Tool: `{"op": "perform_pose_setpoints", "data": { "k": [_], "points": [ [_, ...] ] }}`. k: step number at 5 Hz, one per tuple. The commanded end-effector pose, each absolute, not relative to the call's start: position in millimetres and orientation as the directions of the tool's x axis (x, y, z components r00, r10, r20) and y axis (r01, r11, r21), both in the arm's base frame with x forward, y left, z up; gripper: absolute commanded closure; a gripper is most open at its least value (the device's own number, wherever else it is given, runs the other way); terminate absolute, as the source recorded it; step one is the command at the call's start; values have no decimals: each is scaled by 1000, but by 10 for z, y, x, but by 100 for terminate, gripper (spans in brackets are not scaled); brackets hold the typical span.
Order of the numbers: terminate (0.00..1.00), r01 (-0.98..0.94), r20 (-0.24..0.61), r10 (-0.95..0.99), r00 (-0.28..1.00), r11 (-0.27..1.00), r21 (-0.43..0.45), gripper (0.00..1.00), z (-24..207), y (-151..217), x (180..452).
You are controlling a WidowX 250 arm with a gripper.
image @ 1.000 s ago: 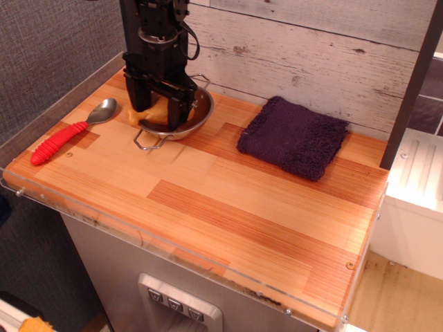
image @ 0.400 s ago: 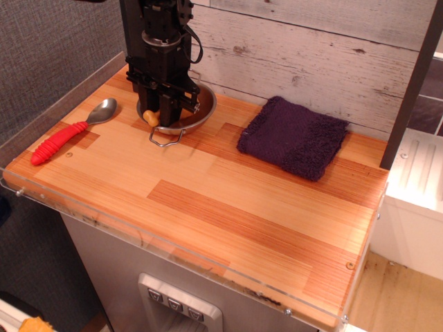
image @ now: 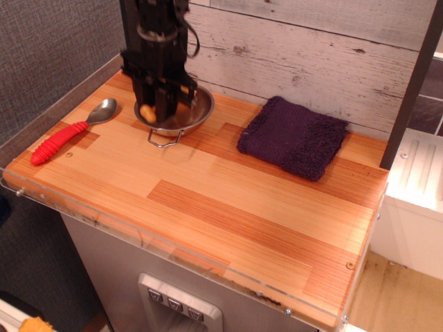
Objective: Put the chicken leg under the purple cloth
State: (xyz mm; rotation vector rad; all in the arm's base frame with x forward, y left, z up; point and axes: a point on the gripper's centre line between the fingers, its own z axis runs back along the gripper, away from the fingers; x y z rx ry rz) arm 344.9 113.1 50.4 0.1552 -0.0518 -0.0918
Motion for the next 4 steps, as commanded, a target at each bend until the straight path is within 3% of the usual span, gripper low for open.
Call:
{"op": "perform_pose_setpoints", "data": {
  "k": [1,3,4],
  "points": [
    [0,5,205,-72,976,952,306,100,1257,782,3076],
    [0,53,191,-75,979,991,120,100,1076,-165,2670],
    [0,2,165,-5,986,1000,21,100,944,-372,2532]
  ]
}}
